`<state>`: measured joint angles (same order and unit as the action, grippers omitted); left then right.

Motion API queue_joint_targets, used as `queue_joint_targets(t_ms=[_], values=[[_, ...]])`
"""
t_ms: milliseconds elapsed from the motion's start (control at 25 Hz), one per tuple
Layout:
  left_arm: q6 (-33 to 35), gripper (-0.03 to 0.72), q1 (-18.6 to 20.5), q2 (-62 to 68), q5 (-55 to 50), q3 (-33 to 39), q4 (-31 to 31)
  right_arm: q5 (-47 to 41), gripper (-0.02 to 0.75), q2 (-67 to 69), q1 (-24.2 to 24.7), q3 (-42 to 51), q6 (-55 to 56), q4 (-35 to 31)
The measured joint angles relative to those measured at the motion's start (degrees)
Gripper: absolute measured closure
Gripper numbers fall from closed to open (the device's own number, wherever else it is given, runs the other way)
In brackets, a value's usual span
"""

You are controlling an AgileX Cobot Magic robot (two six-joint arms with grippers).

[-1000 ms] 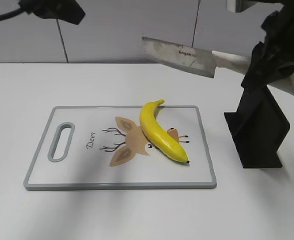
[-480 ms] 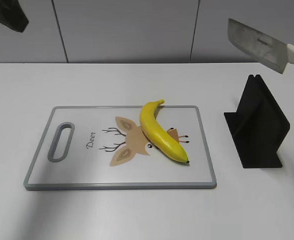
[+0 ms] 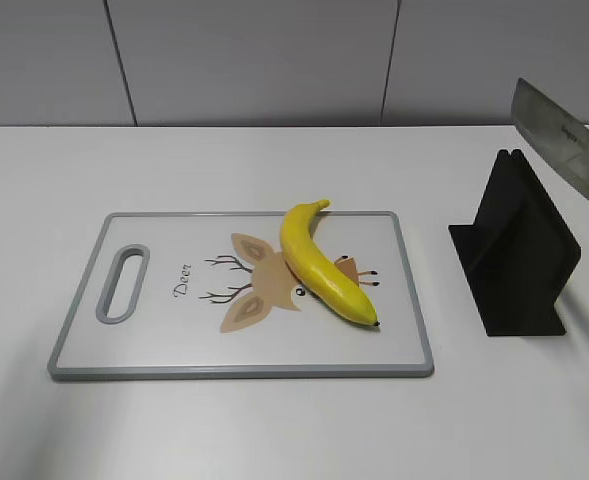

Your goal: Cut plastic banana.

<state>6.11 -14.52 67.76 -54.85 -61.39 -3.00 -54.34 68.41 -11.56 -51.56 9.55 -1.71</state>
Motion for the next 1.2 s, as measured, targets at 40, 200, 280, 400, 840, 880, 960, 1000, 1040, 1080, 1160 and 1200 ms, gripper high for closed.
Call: queue_joint_targets(t_ms=[40,200,280,400,840,880,960,1000,1040,1080,1160,1200], values=[[-0.8,0.152,0.0,-1.8,0.6,1.7,-0.5,1.0,0.561,-0.1,-0.1,0.7,0.5,0.0],[-2.3,0.152,0.0,-8.5,1.8,8.6,-1.2,4.4,0.561,0.0,-0.2,3.0,1.7,0.2],[-2.6,0.154,0.0,-11.4,2.2,11.5,-1.3,5.1,0.561,0.9,-0.2,3.1,2.1,0.3],[-3.5,0.153,0.0,-15.2,2.8,14.8,-1.3,6.8,0.561,3.1,-0.2,3.1,2.2,0.3],[-5.0,0.153,0.0,-18.5,2.8,18.1,-1.3,10.2,0.561,7.4,-0.4,6.3,2.6,0.3],[-5.0,0.153,0.0,-18.5,2.8,18.1,-1.3,10.3,0.561,7.7,-0.4,6.7,2.7,0.3],[-5.0,0.153,0.0,-18.5,2.8,18.1,-1.3,11.2,0.561,8.8,-0.4,7.4,2.7,0.3],[-5.0,0.153,0.0,-18.5,2.8,18.1,-1.3,12.1,0.561,9.4,-0.4,7.4,2.7,0.3],[-5.0,0.153,0.0,-18.5,2.8,18.1,-1.3,13.2,0.561,9.8,-0.4,7.4,2.7,0.3],[-5.0,0.153,0.0,-18.5,2.8,18.1,-1.4,13.8,0.561,10.2,-0.4,7.4,2.8,0.3],[-5.0,0.153,0.0,-18.5,2.8,18.1,-1.5,14.5,0.561,11.1,-0.4,7.4,2.8,0.3],[-5.0,0.153,0.0,-18.5,2.8,18.1,-1.5,14.6,0.561,11.5,-0.4,7.4,2.8,0.3]])
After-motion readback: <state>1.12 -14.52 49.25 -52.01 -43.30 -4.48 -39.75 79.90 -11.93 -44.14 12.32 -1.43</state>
